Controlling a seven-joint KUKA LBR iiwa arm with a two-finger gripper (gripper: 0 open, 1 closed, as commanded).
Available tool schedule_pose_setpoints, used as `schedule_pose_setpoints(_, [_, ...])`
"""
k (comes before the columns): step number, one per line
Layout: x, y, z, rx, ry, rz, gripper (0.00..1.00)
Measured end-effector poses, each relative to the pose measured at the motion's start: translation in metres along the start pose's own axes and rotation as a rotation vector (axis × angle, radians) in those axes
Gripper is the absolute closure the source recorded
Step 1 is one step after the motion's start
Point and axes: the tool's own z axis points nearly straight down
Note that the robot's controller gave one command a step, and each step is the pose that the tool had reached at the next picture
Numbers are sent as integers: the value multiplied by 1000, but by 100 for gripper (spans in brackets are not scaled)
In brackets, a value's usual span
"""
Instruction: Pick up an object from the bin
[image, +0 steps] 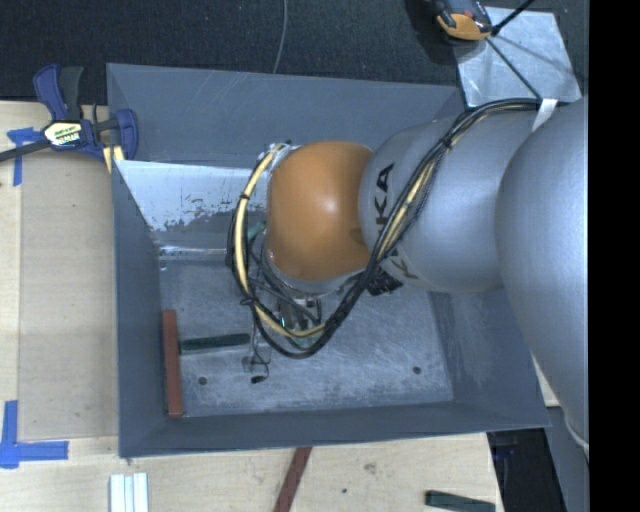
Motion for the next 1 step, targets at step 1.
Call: schedule_pose_setpoints(1, [-2, -1, -5, -2, -8, 3, 0])
